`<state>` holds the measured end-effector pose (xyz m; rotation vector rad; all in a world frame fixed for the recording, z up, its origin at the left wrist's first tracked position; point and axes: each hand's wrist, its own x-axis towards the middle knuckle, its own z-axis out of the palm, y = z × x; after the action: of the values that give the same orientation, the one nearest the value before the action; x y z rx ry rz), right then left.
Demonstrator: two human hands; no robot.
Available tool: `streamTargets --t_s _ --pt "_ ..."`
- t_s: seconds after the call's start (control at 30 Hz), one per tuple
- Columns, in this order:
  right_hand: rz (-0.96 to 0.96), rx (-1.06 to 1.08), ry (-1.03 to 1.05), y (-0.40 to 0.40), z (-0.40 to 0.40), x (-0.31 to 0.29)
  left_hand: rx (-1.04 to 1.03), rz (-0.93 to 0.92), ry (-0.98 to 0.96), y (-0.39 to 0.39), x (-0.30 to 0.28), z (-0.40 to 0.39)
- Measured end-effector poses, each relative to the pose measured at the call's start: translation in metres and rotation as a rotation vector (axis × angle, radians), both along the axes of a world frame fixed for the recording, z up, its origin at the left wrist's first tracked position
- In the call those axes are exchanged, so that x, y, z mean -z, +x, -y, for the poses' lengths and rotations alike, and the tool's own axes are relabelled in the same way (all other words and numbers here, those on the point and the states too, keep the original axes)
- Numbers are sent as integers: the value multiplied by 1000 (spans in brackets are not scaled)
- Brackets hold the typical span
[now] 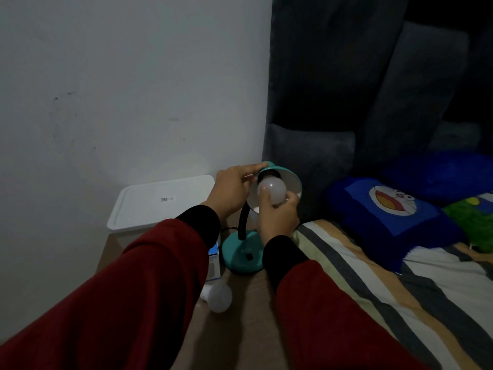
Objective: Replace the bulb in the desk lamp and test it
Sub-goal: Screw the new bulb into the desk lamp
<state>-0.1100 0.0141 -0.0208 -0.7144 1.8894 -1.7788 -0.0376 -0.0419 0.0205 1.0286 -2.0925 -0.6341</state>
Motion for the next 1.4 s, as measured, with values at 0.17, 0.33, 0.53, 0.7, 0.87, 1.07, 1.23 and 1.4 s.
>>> streamTargets --t_s 0.17,0.33,0.53,0.7,0.87,1.07,1.23,1.4 --pt "-106 -31 9 1 0 -4 21 -25 23 1 -2 -4" --pt "-58 -26 50 -1 0 -5 22 -25 23 2 -5 -4" --pt "-137 -58 28 0 -3 0 15 -36 27 1 -3 -3" --pt "-188 -82 43 0 -3 -6 20 -34 18 1 -2 -1" --pt "-160 -76 54 -1 1 -3 -1 -30 35 -1 -1 2" --pt "-292 -106 43 -2 -2 -3 -6 -33 15 -1 0 0" --pt "-168 -94 51 -4 -2 -6 -3 -34 13 -2 -1 0" --pt "-206 -113 61 -3 -1 -5 3 -47 32 -2 -2 -1"
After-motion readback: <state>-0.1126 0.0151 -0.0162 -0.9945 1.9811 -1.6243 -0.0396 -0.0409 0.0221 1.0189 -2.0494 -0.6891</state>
